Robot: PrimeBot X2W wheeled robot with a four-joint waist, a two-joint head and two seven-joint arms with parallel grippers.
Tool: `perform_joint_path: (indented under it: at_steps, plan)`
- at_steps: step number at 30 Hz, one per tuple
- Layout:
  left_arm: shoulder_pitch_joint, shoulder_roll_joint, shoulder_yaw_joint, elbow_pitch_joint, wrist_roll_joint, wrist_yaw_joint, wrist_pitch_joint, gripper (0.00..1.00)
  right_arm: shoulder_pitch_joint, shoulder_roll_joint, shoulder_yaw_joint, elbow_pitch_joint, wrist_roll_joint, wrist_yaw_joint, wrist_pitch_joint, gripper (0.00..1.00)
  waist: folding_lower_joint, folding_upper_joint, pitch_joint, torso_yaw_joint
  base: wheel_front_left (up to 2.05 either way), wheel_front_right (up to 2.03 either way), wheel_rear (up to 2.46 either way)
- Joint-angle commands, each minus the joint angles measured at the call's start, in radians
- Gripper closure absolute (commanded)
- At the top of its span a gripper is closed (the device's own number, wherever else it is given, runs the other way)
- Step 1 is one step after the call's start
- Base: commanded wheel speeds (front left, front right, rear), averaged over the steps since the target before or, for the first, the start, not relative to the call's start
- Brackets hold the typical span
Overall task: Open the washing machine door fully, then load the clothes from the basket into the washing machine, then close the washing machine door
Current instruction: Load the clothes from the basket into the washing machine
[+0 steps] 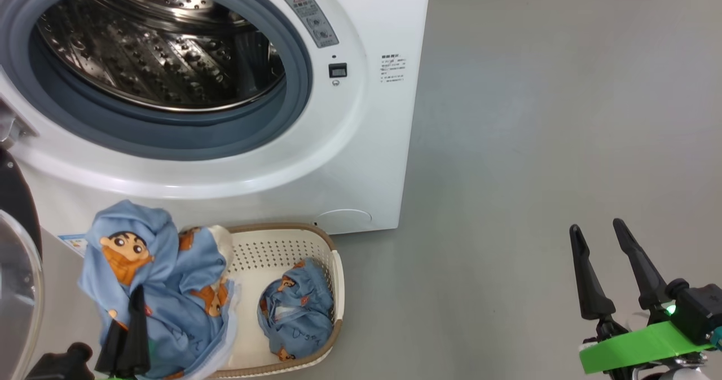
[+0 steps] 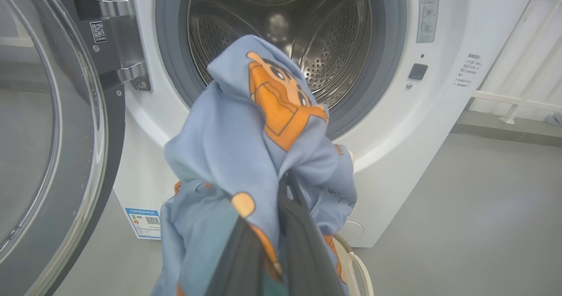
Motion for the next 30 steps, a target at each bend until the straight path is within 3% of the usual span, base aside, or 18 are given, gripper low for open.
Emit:
perform_joint_path:
  at_steps: [1,16,30]
  plan:
    - [-0.007,0.012,0.037,-0.036,0.008,0.001,-0.014,1.00,0.000,-0.019,0.015,-0.027,0.004,0.004,-0.005,0.00,0.0000,0.0000,-0.004,0.001,0.00,0.00,0.00]
    - [-0.026,0.012,0.031,-0.061,0.003,0.001,-0.014,1.00,-0.001,-0.007,0.016,-0.042,0.000,0.004,-0.005,0.00,0.0000,0.0000,0.039,-0.003,0.00,0.00,0.00]
    - [-0.363,0.108,0.035,0.031,-0.017,0.001,-0.014,1.00,-0.123,0.027,0.045,-0.050,-0.006,0.004,-0.005,0.00,0.0000,0.0000,0.232,-0.050,0.00,0.00,0.00]
